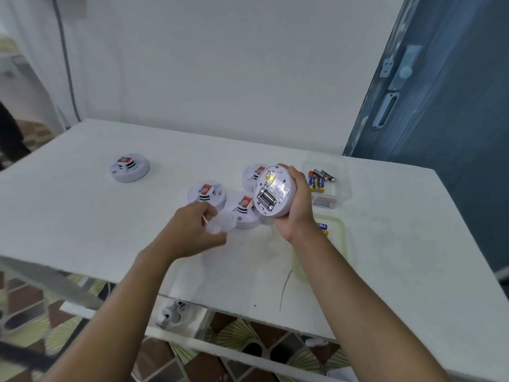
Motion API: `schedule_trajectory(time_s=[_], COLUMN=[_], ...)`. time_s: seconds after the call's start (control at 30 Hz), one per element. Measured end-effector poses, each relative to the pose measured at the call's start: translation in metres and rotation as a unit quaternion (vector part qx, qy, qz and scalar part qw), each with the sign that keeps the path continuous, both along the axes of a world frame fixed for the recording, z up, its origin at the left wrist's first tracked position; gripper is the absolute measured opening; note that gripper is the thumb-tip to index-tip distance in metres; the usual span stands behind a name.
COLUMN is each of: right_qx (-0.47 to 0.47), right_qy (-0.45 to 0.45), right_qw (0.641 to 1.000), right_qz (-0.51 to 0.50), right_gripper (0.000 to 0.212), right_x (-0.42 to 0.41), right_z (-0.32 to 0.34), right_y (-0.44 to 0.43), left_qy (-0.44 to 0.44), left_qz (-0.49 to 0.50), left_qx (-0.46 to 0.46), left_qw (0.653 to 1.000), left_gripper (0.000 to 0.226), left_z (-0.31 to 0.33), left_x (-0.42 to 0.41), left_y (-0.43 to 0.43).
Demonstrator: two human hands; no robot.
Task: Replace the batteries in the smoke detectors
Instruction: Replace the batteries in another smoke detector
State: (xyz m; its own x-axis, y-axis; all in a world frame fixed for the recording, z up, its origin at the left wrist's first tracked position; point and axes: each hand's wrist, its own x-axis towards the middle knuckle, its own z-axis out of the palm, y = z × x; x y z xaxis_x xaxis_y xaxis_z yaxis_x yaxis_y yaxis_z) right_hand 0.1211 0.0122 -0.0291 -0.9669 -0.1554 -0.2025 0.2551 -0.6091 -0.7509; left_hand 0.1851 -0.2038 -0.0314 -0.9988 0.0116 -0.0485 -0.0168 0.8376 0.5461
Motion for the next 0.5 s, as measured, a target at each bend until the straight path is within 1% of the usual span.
schedule_trajectory(time_s=[0.07, 0.23, 0.3, 0.4, 0.5], right_qx=[-0.013, -0.039, -0.052, -0.079, -0.096], right_qy=[0.005, 0.007, 0.004, 0.003, 0.0], right_qw=[1.0, 0.999, 0.999, 0.997, 0.995], right_qz=[0.005, 0.006, 0.008, 0.022, 0.027], right_gripper=[0.023, 0.026, 0.031, 0.029, 0.032], right_x=[0.001, 0.005, 0.006, 0.006, 0.008], right_z=[0.0, -0.003, -0.005, -0.006, -0.006], right_y=[0.001, -0.004, -0.005, -0.004, -0.003], left_qy=[-0.008, -0.038, -0.049, -0.049, -0.049], left_qz=[-0.018, -0.051, -0.053, -0.049, -0.051], left_qx=[-0.042, -0.107, -0.115, -0.116, -0.119], left_qw=[0.999, 0.992, 0.991, 0.991, 0.99], left_gripper=[0.051, 0.063, 0.065, 0.066, 0.066], left_z=[-0.006, -0.017, -0.02, -0.02, -0.014], left_x=[0.003, 0.002, 0.003, 0.004, 0.003], left_y=[-0.002, 0.001, 0.001, -0.001, -0.002])
